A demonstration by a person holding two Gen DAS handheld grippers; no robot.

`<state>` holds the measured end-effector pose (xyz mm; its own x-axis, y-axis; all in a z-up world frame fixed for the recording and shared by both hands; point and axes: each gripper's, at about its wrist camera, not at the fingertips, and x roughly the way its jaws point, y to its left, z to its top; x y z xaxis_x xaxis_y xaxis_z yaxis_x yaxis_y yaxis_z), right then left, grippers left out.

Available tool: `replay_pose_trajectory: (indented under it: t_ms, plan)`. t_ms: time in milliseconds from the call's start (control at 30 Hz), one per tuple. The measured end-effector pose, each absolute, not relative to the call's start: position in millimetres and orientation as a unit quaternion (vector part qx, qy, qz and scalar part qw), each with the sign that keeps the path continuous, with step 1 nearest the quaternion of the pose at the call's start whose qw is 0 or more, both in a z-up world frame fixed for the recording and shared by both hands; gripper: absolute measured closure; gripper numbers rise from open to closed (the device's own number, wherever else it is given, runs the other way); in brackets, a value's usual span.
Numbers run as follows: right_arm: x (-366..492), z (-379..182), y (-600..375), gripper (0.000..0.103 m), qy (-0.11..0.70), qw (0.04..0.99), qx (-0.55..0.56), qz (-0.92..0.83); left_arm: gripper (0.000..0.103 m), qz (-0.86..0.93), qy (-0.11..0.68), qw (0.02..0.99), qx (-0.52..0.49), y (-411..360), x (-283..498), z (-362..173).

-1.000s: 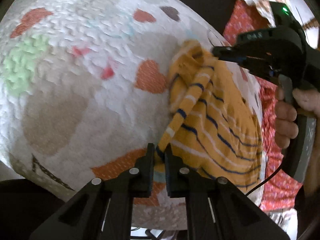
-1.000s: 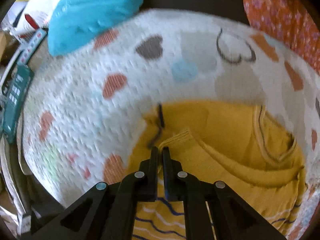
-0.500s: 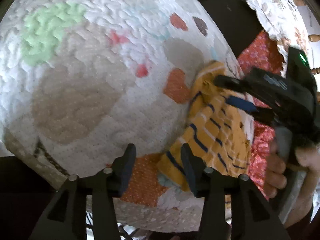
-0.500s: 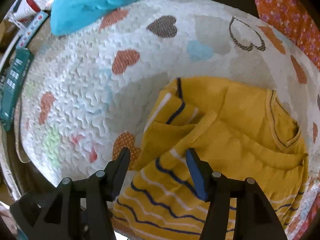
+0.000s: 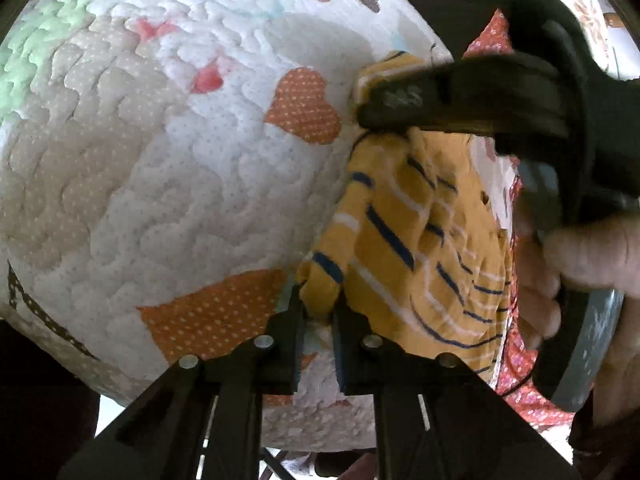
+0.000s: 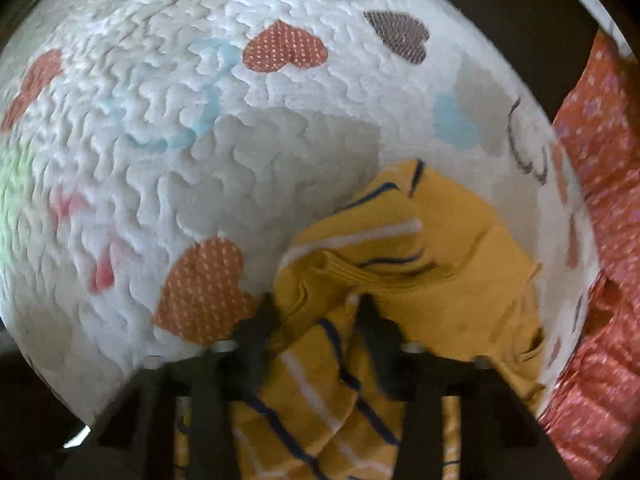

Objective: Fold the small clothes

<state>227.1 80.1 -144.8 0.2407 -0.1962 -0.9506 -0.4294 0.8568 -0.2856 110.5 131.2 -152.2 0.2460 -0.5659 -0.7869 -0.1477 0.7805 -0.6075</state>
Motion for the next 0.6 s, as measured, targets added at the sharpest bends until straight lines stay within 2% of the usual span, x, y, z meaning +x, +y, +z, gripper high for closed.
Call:
replay_pose_trajectory:
  t_ms: [67, 233, 333, 467, 600]
  plan:
    - [219.3, -131.5, 70.0, 0.083, 0.597, 0.761, -0.238, 0.091, 0.092, -0.150, 0.580, 0.752, -0.274, 120.1, 107.0, -137.5]
    - [199.8, -78.4, 17.6, 0.084, 0.560, 0.811, -0.127, 0.112, 0.092, -0.183, 0.559, 0.769, -0.250, 88.0, 98.5, -101.1]
    - [186.0, -47.4, -36.1, 0.084, 0.537, 0.833, -0.066, 0.114, 0.092, -0.224, 0.556, 0.768, -0.228, 43.1, 94.3, -75.8]
    - [160.3, -29.3, -119.5, 0.085, 0.517, 0.851, 0.017, 0.092, 0.092, -0.289, 0.560, 0.761, -0.157, -42.6, 82.0, -51.9]
    - [129.7, -34.9, -214.5, 0.085, 0.501, 0.859, 0.094, 0.048, 0.092, -0.336, 0.567, 0.743, -0.117, -101.7, 66.9, -47.1]
